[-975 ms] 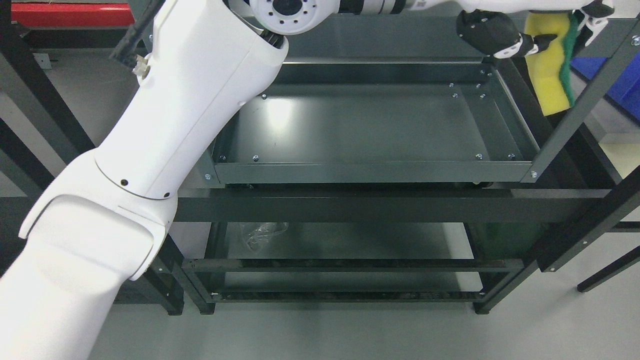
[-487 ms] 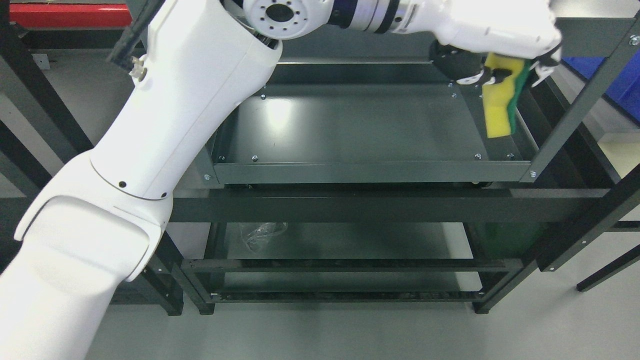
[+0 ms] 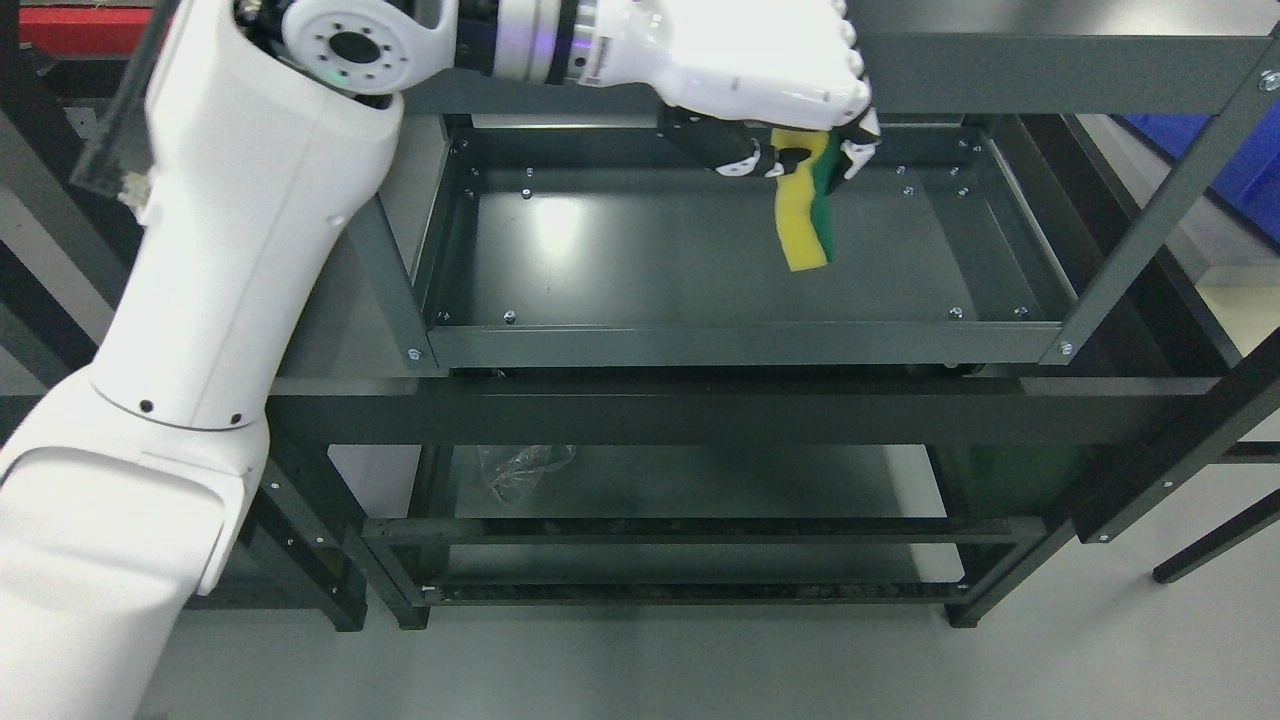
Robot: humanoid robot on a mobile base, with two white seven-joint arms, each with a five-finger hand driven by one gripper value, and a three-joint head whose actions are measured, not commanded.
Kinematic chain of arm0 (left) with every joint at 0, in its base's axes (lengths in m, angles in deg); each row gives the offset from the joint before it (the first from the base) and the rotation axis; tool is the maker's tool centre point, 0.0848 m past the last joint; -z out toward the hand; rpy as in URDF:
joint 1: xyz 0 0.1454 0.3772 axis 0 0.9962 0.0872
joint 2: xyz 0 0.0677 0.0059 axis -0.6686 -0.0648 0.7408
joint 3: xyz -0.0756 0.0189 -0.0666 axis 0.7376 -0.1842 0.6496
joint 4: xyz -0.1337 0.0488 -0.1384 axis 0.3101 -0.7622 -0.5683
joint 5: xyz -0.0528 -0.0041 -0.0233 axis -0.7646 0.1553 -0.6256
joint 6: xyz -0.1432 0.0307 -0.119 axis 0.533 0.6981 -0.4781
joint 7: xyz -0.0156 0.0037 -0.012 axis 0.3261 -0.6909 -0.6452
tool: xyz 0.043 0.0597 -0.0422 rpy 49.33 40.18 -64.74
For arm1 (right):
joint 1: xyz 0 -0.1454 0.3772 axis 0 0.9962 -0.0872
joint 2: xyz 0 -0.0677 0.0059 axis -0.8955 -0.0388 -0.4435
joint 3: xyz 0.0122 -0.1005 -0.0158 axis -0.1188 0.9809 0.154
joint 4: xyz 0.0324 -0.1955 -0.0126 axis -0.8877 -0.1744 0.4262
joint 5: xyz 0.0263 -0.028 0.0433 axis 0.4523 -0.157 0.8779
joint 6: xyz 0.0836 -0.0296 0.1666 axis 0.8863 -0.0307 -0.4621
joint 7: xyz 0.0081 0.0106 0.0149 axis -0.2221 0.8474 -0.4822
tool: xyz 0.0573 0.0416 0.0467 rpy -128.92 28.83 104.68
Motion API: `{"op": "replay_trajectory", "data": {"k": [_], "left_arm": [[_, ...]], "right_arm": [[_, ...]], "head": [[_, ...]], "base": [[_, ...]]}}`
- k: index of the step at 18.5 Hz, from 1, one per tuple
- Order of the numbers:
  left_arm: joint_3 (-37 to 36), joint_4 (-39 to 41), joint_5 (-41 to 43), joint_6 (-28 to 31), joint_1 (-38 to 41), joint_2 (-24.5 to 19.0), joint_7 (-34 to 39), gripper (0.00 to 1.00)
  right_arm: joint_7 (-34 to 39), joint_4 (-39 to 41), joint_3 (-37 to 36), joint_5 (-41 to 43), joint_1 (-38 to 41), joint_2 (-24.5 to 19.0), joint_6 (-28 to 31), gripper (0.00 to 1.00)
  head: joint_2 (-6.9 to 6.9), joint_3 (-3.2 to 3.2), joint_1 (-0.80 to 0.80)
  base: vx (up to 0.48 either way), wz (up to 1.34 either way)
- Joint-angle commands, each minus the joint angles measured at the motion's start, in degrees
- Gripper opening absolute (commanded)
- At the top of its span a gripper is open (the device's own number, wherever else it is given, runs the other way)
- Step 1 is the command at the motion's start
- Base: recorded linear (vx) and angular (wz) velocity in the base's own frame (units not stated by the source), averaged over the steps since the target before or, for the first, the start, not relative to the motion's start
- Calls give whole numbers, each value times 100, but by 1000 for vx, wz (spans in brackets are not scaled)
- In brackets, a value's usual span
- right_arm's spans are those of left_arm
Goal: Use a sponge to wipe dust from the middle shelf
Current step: 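Sweep the sponge across the shelf surface with the left hand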
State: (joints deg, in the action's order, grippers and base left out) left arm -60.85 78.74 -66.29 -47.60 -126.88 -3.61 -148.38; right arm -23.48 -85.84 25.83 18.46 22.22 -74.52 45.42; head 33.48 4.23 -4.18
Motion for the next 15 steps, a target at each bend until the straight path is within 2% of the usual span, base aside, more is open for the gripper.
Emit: {"op": "replay_trajectory", "data": {"k": [1,5,8,10,13,15], "left_arm": [[974,582,-1295,-9,255,-2439,-42,1],[1036,555,-2237,-9,649,-3952,-42,2],[1202,529,-2519,-9,1159,-4473,-33,2],[1439,529,-2529,-9,1353,-4457,-33,2],[1432,538,-2529,-9,1258,-4273,-25,2],[1361,573,-2441,-9,1126,-3739,-16,1]], "right_arm": [[1,100,0,0,0,100,3,100],[1,100,0,0,0,100,3,100],[1,100,0,0,0,100,3,100],[1,100,0,0,0,100,3,100],[1,100,0,0,0,100,3,100],[1,100,0,0,0,100,3,100]], "head": [[0,0,0],[0,0,0],[0,0,0],[0,0,0],[0,0,0],[0,0,0]], "base": [[0,0],[0,0],[0,0],[0,0],[0,0],[0,0]]}}
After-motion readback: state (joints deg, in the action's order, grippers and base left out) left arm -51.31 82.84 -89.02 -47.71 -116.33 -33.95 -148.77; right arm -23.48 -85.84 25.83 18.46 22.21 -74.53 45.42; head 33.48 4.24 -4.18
